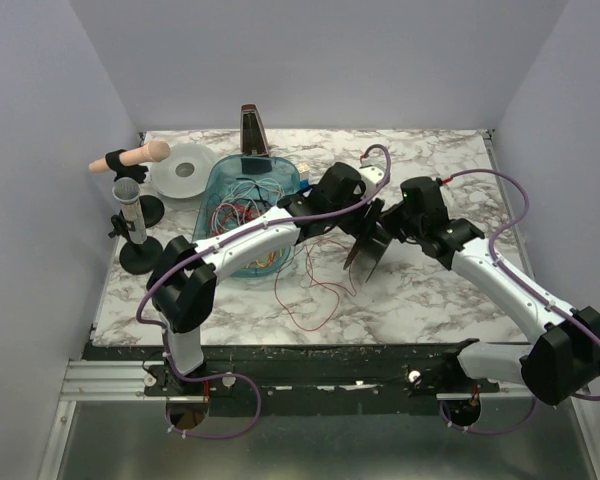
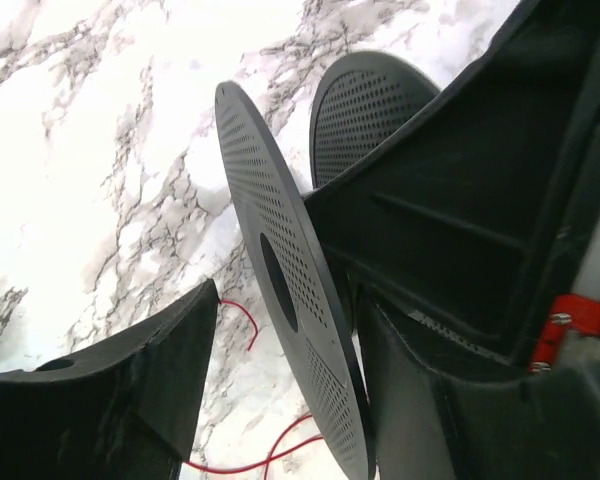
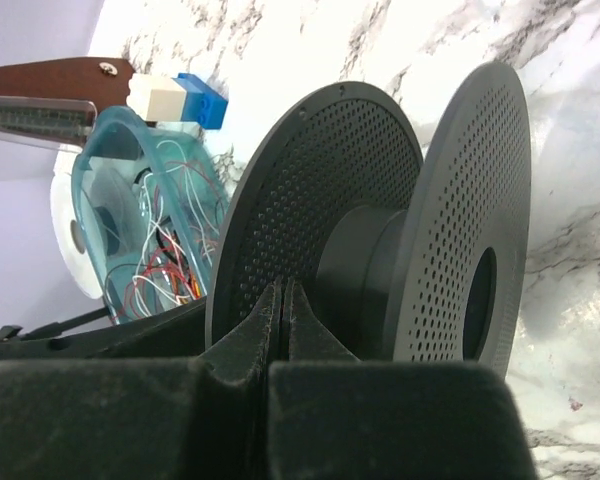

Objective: Wrap the cables

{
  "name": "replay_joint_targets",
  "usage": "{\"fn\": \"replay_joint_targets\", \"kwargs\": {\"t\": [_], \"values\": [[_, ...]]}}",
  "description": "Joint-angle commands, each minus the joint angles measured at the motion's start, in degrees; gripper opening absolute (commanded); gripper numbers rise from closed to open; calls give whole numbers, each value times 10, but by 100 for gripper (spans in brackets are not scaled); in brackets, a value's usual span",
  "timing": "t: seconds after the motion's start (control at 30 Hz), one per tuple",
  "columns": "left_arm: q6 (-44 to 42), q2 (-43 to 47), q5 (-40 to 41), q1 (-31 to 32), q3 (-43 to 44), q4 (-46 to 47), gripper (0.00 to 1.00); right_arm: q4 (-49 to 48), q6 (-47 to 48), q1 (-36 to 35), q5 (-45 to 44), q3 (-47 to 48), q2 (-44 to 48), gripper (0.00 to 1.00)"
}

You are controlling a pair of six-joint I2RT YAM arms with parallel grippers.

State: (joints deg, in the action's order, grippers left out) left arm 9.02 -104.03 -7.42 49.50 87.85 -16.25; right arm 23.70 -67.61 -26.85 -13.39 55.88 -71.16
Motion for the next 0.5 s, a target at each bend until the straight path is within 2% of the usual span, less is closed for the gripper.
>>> {"fn": "replay_joint_targets", "kwargs": {"t": [0.0, 0.07, 0.23, 0.47], "values": [[-29, 24, -1, -5, -44, 2, 66, 35, -49, -3, -5, 1, 8, 1], [-32, 26, 5, -6, -49, 12, 64, 23, -50, -3, -1, -9, 11, 1], [-57, 6, -1, -2, -47, 19, 49, 18, -61, -3, 20, -23, 3, 1], [-40, 3, 2, -3, -48, 11, 2, 12, -38, -4, 8, -28, 5, 1]]}}
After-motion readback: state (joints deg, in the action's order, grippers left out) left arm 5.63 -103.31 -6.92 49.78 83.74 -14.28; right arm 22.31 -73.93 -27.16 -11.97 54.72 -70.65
